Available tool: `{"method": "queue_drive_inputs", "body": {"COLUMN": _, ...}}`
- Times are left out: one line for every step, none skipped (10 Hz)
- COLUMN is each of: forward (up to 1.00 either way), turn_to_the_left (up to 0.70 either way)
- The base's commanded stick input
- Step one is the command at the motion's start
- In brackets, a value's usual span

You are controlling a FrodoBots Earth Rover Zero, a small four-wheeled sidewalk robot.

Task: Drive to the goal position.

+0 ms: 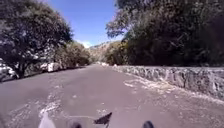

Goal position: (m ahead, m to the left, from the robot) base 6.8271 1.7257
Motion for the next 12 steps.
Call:
{"method": "queue_drive_inputs", "body": {"forward": 0.85, "turn_to_the_left": 0.31}}
{"method": "queue_drive_inputs", "body": {"forward": 0.85, "turn_to_the_left": 0.24}}
{"method": "queue_drive_inputs", "body": {"forward": 0.85, "turn_to_the_left": 0.18}}
{"method": "queue_drive_inputs", "body": {"forward": 0.85, "turn_to_the_left": 0.12}}
{"method": "queue_drive_inputs", "body": {"forward": 0.85, "turn_to_the_left": 0.06}}
{"method": "queue_drive_inputs", "body": {"forward": 0.85, "turn_to_the_left": 0.0}}
{"method": "queue_drive_inputs", "body": {"forward": 0.85, "turn_to_the_left": 0.0}}
{"method": "queue_drive_inputs", "body": {"forward": 0.85, "turn_to_the_left": 0.0}}
{"method": "queue_drive_inputs", "body": {"forward": 0.85, "turn_to_the_left": 0.0}}
{"method": "queue_drive_inputs", "body": {"forward": 0.85, "turn_to_the_left": 0.0}}
{"method": "queue_drive_inputs", "body": {"forward": 0.85, "turn_to_the_left": 0.0}}
{"method": "queue_drive_inputs", "body": {"forward": 0.85, "turn_to_the_left": 0.0}}
